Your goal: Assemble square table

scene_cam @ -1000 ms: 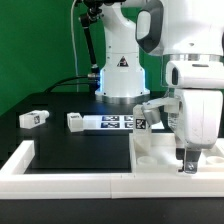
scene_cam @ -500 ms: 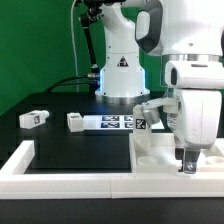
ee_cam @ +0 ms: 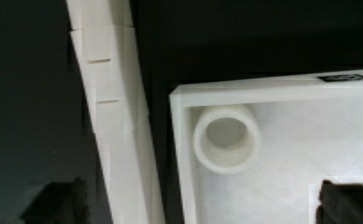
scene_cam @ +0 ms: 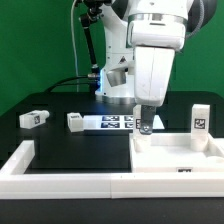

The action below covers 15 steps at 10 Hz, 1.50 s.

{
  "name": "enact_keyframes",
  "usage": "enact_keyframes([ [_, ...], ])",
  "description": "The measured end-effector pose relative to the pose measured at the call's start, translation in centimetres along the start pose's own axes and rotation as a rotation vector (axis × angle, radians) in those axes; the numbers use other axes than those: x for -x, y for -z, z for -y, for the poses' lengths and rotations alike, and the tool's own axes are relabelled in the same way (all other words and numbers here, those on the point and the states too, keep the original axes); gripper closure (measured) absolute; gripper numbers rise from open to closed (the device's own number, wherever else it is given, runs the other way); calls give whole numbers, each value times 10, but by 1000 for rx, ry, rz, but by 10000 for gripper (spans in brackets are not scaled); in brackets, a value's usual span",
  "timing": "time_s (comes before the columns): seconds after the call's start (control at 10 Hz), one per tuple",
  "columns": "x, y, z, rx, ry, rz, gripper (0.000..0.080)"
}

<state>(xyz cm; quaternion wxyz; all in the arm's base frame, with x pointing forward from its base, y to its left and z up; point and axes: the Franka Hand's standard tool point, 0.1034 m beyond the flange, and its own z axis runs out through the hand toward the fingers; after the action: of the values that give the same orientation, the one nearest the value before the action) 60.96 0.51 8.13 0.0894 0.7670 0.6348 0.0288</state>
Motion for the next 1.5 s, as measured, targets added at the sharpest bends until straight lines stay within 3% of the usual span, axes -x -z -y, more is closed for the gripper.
enact_keyframes([
  [0.3,5,-1,2,-5,-199,1,151],
  [0.4,18,-2,5,-14,-259,7,151],
  [0.7,62,24,24,-26,-381,26,151],
  [0.9,88,26,40,-42,-524,43,151],
  [1.3,84,25,40,-44,-643,45,151],
  [1.4,82,24,44,-59,-645,54,151],
  [1.5,88,20,58,-79,-649,66,151],
])
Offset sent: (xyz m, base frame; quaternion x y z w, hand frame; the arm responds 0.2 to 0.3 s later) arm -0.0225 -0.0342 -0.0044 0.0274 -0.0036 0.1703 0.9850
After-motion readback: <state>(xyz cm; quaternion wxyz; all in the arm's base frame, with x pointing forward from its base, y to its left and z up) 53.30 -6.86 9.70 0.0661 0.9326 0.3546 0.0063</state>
